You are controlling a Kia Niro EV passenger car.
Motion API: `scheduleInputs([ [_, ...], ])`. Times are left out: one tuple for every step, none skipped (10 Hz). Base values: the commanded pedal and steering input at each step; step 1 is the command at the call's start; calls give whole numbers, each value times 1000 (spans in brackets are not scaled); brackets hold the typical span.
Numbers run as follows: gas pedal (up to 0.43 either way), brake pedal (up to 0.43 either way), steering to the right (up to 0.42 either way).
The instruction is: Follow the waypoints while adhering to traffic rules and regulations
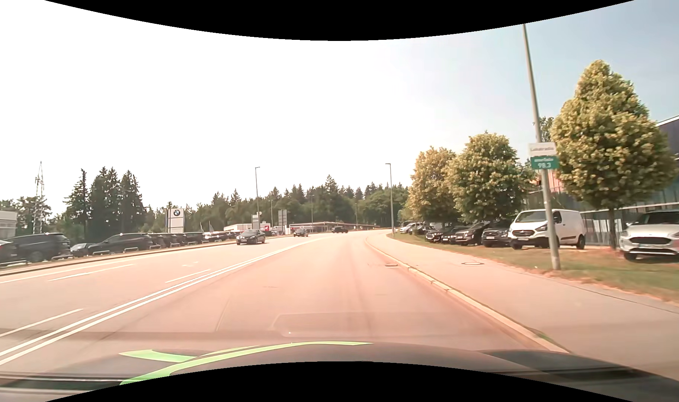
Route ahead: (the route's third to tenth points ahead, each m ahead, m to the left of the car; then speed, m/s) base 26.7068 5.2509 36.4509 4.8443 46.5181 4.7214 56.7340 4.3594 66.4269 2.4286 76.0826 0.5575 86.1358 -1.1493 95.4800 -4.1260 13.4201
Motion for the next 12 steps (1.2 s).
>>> scheduleInputs([
  [0, 0, 4],
  [0, 0, 4],
  [0, 0, 5],
  [0, 0, 5],
  [0, 0, 5],
  [0, 0, 5],
  [0, 0, 5],
  [0, 0, 5],
  [0, 0, 5],
  [0, 0, 5],
  [0, 0, 5],
  [0, 0, 5],
])
